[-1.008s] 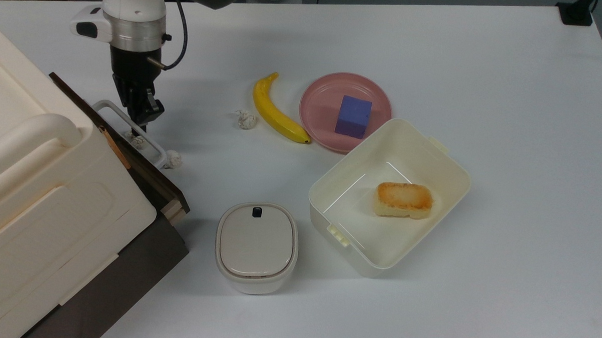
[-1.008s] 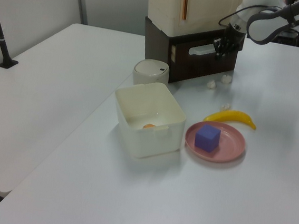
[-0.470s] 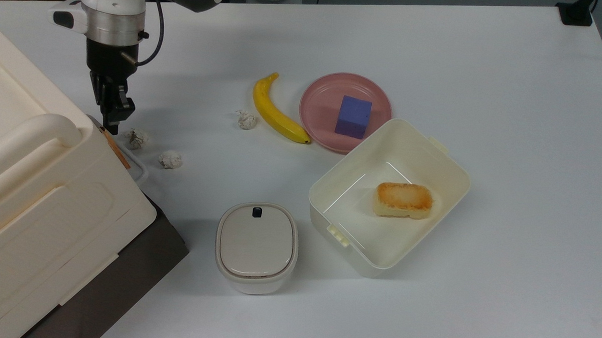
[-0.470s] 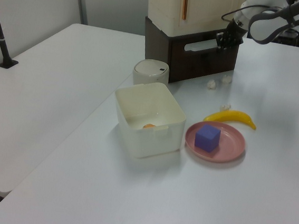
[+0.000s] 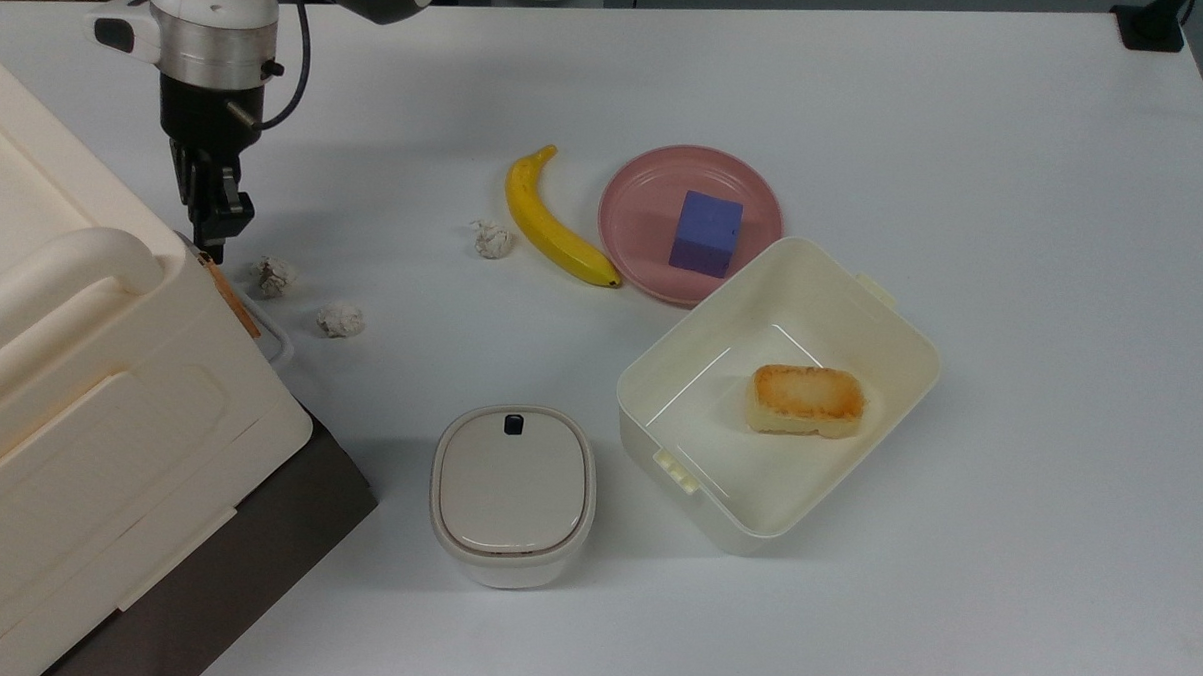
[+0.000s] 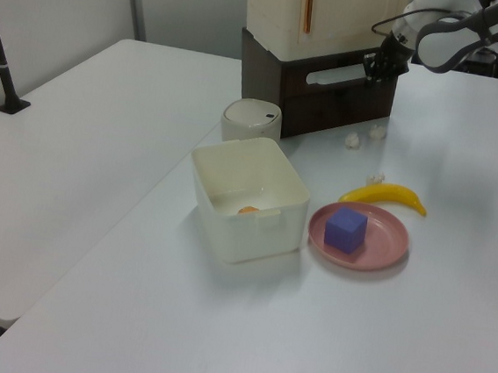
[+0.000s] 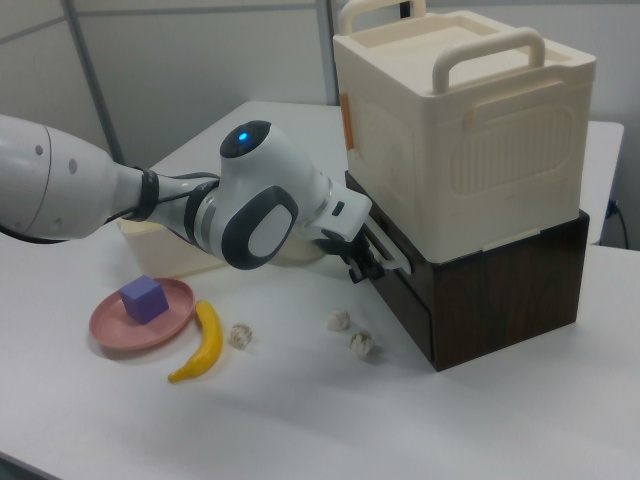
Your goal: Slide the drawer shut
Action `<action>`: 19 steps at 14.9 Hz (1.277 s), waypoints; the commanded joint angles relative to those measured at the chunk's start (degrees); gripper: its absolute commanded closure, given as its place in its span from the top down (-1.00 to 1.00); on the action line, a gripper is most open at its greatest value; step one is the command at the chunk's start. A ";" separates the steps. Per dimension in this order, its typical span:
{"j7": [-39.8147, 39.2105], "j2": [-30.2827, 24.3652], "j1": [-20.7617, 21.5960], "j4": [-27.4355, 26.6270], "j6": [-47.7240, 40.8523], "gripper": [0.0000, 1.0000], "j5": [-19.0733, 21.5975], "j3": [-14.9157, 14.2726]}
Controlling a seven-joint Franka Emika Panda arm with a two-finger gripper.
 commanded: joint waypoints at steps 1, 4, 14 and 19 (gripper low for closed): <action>-1.87 -2.71 1.05 2.78 -10.10 -1.00 -1.34 -0.74; -2.67 -3.77 2.45 6.12 -19.34 -1.00 -3.19 -0.56; -8.73 -11.77 3.60 14.83 -52.83 -1.00 -5.04 4.97; -20.23 -15.99 2.46 17.11 -61.44 -1.00 -1.00 7.08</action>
